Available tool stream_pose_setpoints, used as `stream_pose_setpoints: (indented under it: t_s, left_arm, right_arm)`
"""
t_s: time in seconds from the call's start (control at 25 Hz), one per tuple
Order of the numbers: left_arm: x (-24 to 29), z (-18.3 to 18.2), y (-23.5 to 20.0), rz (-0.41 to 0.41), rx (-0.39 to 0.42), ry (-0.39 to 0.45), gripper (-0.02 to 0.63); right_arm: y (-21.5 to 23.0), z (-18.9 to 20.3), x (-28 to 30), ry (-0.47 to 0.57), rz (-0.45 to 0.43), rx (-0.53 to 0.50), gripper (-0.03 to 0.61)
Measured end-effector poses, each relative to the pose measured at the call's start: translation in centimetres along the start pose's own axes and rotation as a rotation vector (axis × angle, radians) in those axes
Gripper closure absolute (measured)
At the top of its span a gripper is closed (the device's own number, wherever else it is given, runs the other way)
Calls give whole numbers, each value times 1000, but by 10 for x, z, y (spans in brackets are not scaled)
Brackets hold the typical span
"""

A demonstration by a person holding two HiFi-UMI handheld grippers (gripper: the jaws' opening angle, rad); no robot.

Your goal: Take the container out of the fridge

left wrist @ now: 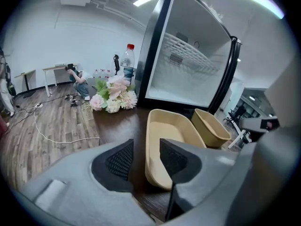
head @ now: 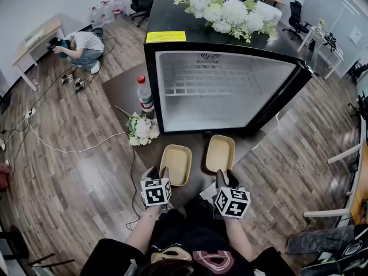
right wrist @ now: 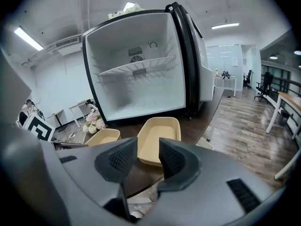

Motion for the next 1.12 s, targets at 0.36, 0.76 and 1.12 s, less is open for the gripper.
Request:
stream_pose_setpoints:
  t_s: [0.36,0.76,1.12]
  left_arm:
    - [-35,-30,8,12,23,143,454]
    - [-57,-30,31,203,24,224,569]
    - [-66,-25,42,269,45,248,604]
  right_arm:
    - [-12,-2,-11,39,-65,8,427]
    - [-30,3,-20,58,-110,-19,559]
    - [-27,20,-26,74,-61,-6,569]
Point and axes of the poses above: the fingertips, and each gripper's own axes: x forward along the fingers, y to its right, z out of its underside, the point moved 5 cm from there along -x, backward along the fingers, and after that the axes turned 2 degrees about z, right-handed, at the moved point
